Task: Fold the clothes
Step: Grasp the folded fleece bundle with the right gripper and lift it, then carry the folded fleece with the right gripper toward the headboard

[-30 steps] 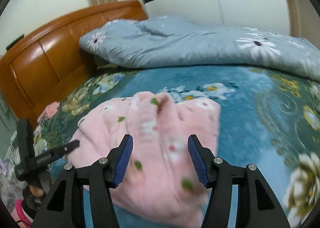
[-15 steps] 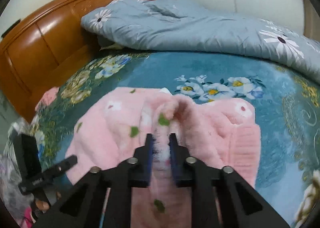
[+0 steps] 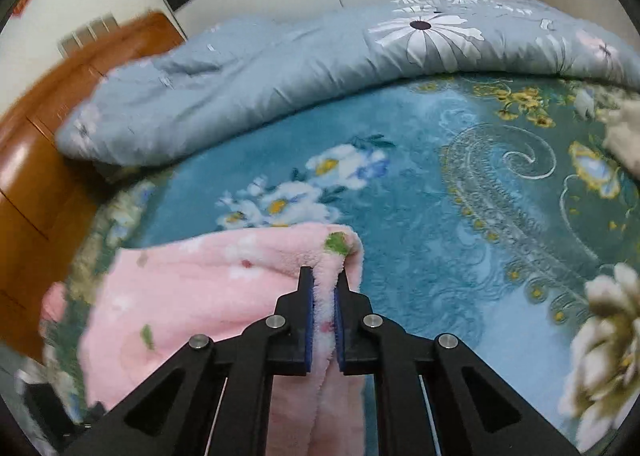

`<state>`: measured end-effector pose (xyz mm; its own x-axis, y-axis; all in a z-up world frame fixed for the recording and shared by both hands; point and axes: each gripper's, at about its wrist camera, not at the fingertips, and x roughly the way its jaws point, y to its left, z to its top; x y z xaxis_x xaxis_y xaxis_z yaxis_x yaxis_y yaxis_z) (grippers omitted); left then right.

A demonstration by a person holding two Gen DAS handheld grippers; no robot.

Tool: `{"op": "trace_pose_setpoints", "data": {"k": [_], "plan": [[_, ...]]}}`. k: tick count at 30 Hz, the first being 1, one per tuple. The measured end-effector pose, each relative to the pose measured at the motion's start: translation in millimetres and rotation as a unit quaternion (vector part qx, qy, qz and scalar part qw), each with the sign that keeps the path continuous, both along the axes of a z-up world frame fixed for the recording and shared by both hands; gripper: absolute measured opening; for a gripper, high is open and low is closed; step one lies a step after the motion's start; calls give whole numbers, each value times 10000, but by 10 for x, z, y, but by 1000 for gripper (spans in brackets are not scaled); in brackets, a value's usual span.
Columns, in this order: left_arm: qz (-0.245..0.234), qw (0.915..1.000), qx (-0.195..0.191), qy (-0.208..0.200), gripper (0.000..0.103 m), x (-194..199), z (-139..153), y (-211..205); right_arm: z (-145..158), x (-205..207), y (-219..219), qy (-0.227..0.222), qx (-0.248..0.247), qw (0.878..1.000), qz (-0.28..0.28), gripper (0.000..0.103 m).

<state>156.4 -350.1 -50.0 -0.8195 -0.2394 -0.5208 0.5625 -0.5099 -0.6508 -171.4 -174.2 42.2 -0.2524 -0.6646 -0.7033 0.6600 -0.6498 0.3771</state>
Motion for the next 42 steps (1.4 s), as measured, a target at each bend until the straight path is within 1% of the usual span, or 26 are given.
{"op": "trace_pose_setpoints", "data": {"k": [1, 2, 3, 4, 5, 7, 8, 9, 11, 14, 15, 16, 18, 21, 23, 25, 27, 28, 29, 30, 31, 32, 34, 36, 39, 42], "plan": [[9, 10000, 64, -24, 94, 0, 11, -7, 57, 15, 54, -11, -192, 9998, 85, 10], [8, 9999, 157, -7, 94, 1, 40, -12, 114, 35, 110, -19, -381, 9991, 195, 16], [-14, 9996, 269, 66, 94, 2, 83, -18, 116, 48, 177, -96, -523, 9983, 243, 29], [-27, 9994, 314, 108, 94, -5, 133, -28, 88, 56, 249, -213, -640, 9974, 255, 36], [-31, 9995, 290, 121, 94, -18, 191, -42, 59, 64, 322, -329, -756, 9962, 267, 50], [-55, 9997, 237, 97, 94, -62, 294, -81, 2, 80, 467, -562, -989, 9931, 291, 62], [-92, 9998, 200, 13, 96, -109, 327, -117, -76, 81, 508, -791, -1081, 9904, 341, 72], [-142, 9995, 268, -69, 96, -161, 324, -164, -182, 77, 532, -1084, -1160, 9865, 411, 78], [-269, 9975, 610, -225, 96, -274, 245, -281, -397, 72, 567, -1630, -1266, 9770, 541, 81], [-405, 9919, 1150, -347, 96, -380, 102, -395, -612, 55, 518, -1967, -1169, 9716, 603, 84], [-430, 9893, 1352, -336, 96, -399, 39, -410, -673, 46, 497, -2050, -1127, 9703, 611, 85], [-445, 9881, 1437, -326, 96, -414, 5, -409, -732, 34, 474, -2135, -1094, 9690, 593, 85], [-444, 9890, 1372, -323, 97, -435, 4, -388, -823, 9, 431, -2254, -1081, 9668, 525, 87], [-502, 9889, 1349, -365, 97, -487, 2, -380, -850, -15, 389, -2232, -1153, 9670, 430, 87], [-548, 9887, 1363, -281, 95, -509, -3, -377, -830, -6, 337, -2185, -1078, 9688, 445, 87], [-537, 9891, 1349, -257, 92, -510, -5, -344, -822, 23, 306, -2234, -1087, 9674, 492, 76], [-517, 9898, 1304, -250, 85, -497, 6, -296, -836, 58, 302, -2352, -1140, 9639, 515, 62], [-525, 9904, 1257, -231, 78, -480, 27, -268, -815, 78, 309, -2315, -1128, 9647, 547, 57], [-533, 9910, 1209, -212, 68, -462, 47, -239, -785, 98, 312, -2249, -1104, 9662, 602, 52], [-541, 9916, 1162, -193, 62, -445, 68, -211, -745, 123, 311, -2170, -1064, 9680, 671, 48], [-582, 9925, 1056, -186, 55, -427, 99, -179, -678, 160, 309, -2083, -1044, 9694, 771, 47], [-655, 9937, 891, -192, 52, -407, 141, -144, -611, 202, 309, -2017, -1059, 9698, 869, 46], [-782, 9949, 612, -192, 50, -363, 211, -83, -466, 298, 299, -1871, -1101, 9701, 1082, 46], [-842, 9951, 513, -126, 49, -284, 240, -60, -287, 420, 265, -1648, -1118, 9706, 1354, 45], [-841, 9954, 434, 124, 49, -52, 317, -92, -66, 670, 152, -1382, -1057, 9678, 1819, 45], [-875, 9955, 175, 308, 49, 220, 469, -149, 62, 937, 10, -1161, -956, 9645, 2171, 45]]}}
